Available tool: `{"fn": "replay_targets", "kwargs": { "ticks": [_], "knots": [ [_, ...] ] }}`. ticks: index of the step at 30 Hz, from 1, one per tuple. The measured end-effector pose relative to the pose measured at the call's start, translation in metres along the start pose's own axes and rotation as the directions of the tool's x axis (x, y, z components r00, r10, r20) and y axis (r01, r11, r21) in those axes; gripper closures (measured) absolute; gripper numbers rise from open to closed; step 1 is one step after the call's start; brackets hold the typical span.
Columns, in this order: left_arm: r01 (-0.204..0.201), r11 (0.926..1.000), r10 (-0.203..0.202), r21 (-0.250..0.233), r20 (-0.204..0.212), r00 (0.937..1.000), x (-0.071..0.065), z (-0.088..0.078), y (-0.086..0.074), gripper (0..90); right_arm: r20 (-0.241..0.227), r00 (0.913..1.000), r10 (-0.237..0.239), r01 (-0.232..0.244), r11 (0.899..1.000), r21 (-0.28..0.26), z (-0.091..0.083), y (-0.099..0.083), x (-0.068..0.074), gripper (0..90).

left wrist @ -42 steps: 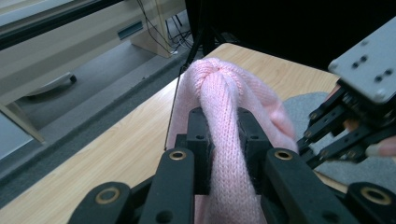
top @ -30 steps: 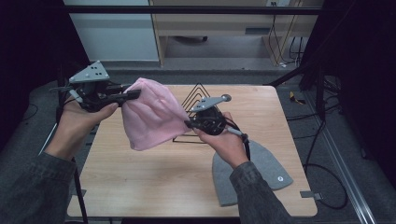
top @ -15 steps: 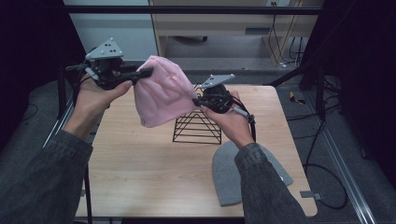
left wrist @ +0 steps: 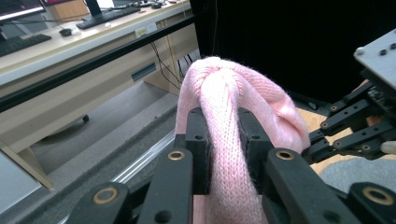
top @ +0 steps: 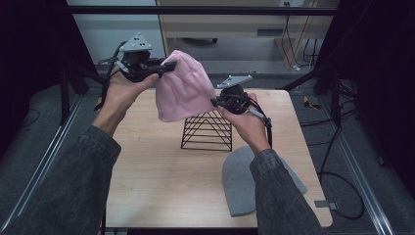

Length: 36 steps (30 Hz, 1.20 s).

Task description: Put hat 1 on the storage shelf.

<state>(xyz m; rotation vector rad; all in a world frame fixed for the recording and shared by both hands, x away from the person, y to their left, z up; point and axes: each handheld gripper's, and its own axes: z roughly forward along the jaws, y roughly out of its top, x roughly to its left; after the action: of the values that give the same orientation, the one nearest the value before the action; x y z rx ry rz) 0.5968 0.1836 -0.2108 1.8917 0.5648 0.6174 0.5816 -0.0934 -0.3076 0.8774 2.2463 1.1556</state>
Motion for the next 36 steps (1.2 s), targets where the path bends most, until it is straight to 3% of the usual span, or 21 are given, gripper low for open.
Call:
{"fn": "replay_targets", "kwargs": {
  "ticks": [9,21,24,36],
  "knots": [
    [-0.002,1.0,0.002,-0.001,0.002,1.0,-0.003,0.015,-0.005,77.2,0.001,0.9998,0.022,-0.022,1.0,-0.012,0.006,-0.015,-0.003,84.3],
    [-0.017,0.9998,0.016,0.014,0.026,0.9995,-0.019,0.022,-0.009,76.9,0.016,0.9997,-0.02,0.02,1.0,0.01,0.0,-0.033,-0.001,84.3],
    [-0.001,1.0,0.001,0.002,0.037,0.9993,-0.022,0.026,-0.012,76.8,0.015,0.9996,-0.023,0.023,1.0,0.01,-0.001,-0.037,-0.001,84.3],
    [0.003,0.9987,-0.005,0.051,0.047,0.9989,-0.036,0.041,-0.02,76.7,0.019,0.9998,-0.01,0.009,1.0,0.03,-0.005,-0.061,-0.009,84.5]
  ]
}}
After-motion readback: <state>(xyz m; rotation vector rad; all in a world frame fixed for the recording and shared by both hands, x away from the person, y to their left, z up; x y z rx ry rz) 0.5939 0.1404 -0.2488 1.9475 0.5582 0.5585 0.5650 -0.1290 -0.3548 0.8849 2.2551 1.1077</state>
